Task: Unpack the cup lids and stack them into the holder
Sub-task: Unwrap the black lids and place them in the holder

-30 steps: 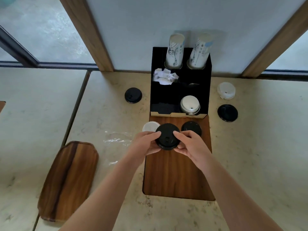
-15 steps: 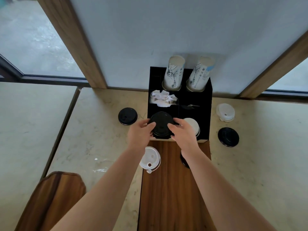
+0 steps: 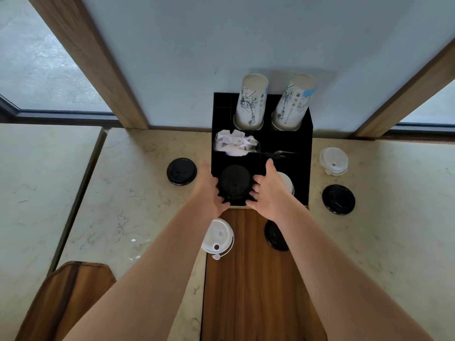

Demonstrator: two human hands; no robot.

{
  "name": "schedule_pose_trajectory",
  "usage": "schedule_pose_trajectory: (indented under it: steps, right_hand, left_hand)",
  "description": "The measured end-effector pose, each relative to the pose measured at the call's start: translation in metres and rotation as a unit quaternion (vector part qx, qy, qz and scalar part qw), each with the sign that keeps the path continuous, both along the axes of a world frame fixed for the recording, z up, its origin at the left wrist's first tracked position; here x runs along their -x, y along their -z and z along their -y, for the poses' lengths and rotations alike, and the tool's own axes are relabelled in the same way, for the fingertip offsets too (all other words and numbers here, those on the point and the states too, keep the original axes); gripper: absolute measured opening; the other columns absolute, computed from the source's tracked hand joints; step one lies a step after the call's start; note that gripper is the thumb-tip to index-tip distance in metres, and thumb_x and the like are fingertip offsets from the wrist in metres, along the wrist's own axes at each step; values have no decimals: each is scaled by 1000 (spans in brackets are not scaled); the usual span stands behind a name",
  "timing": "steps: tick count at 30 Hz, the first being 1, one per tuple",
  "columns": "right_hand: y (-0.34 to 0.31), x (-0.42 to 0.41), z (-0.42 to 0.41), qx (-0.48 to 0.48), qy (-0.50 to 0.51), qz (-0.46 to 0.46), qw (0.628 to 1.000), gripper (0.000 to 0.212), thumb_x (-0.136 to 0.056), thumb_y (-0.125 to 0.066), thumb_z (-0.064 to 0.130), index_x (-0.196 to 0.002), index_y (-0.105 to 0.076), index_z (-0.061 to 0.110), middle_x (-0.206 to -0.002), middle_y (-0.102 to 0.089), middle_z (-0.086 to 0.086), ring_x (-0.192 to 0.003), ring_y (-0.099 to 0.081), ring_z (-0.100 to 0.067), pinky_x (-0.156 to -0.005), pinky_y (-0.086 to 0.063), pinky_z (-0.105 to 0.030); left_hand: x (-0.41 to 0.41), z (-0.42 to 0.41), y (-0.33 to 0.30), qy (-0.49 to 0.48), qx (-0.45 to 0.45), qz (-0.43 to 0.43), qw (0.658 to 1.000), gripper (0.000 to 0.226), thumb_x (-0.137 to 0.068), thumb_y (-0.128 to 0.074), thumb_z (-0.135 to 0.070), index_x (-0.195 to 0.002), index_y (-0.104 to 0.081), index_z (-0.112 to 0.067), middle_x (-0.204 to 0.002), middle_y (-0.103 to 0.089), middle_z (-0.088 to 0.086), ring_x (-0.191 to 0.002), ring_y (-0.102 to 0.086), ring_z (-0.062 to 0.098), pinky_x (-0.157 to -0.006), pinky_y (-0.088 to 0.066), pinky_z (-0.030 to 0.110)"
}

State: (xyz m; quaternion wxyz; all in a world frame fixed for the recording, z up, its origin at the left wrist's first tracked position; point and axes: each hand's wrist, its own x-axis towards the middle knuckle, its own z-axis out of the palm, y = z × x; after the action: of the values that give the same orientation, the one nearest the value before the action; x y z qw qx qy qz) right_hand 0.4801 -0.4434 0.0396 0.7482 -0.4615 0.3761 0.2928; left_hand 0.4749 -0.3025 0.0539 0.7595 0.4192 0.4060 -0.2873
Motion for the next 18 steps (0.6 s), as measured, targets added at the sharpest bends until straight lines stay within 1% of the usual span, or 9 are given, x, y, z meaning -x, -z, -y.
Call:
schedule_pose_trajectory:
  steps: [2,4,7,8,10,12,14,16,18]
  right_hand:
    - [-1,-4,-1,1,-8,-18,1000,91,-95,-29,76,-162,-16,16,-169,-17,-9,-155,-15,-26,-122,-19,-53]
    - [-2,-6,-6,9,-20,-31,999,90,-94,-30,77,-161,-21,17,-165,-27,-8,-151,-26,-27,-112,-33,-52]
    - [-3,-7,-12,27,-34,-47,998,87,-94,-31,78,-158,-31,20,-156,-42,-9,-139,-43,-30,-95,-43,-53]
    - [-2,-8,-14,33,-37,-50,997,86,-93,-30,78,-157,-32,20,-155,-44,-10,-138,-45,-32,-98,-42,-55]
    - [1,-11,-15,39,-45,-55,997,88,-92,-28,80,-157,-32,22,-156,-43,-12,-139,-44,-36,-107,-38,-59]
    - [3,-14,-16,51,-51,-63,995,91,-90,-26,83,-159,-29,23,-159,-39,-12,-143,-39,-39,-112,-31,-64]
    - [5,-15,-17,66,-51,-70,994,94,-89,-26,84,-160,-25,24,-162,-34,-12,-146,-34,-40,-114,-27,-67]
    - [6,-13,-18,73,-54,-70,993,96,-88,-27,85,-161,-22,25,-165,-29,-12,-148,-30,-41,-115,-24,-68]
    - [7,-12,-19,79,-58,-68,993,95,-88,-27,85,-162,-21,25,-166,-27,-12,-149,-27,-42,-116,-23,-68]
  left_hand:
    - [-6,-1,5,-2,16,-13,1000,91,-93,-27,-78,-158,-30,-14,-163,-33,11,-151,-28,34,-122,-20,52]
    - [-10,0,8,-2,33,-17,999,91,-91,-25,-80,-152,-41,-14,-155,-46,12,-140,-43,36,-117,-30,53]
    - [-11,3,7,24,56,-6,998,82,-91,-22,-79,-114,-64,-12,-96,-79,18,-89,-73,40,-77,-61,53]
    - [-12,3,6,31,61,-9,998,79,-92,-22,-78,-101,-64,-12,-75,-78,18,-73,-72,41,-60,-61,52]
    - [-14,3,4,28,53,-29,998,77,-92,-22,-78,-93,-61,-11,-63,-73,17,-69,-66,40,-53,-58,50]
    - [-18,3,6,15,34,-44,998,81,-92,-23,-79,-108,-62,-10,-79,-72,18,-78,-62,37,-63,-55,51]
    - [-20,3,10,9,28,-51,998,86,-91,-24,-80,-137,-54,-13,-110,-66,11,-97,-60,34,-87,-50,55]
    - [-18,5,13,8,35,-40,999,90,-90,-24,-82,-145,-49,-15,-134,-59,13,-120,-56,37,-109,-39,56]
    - [-13,6,12,4,51,-17,999,89,-90,-25,-82,-140,-54,-14,-134,-63,13,-125,-56,38,-105,-43,56]
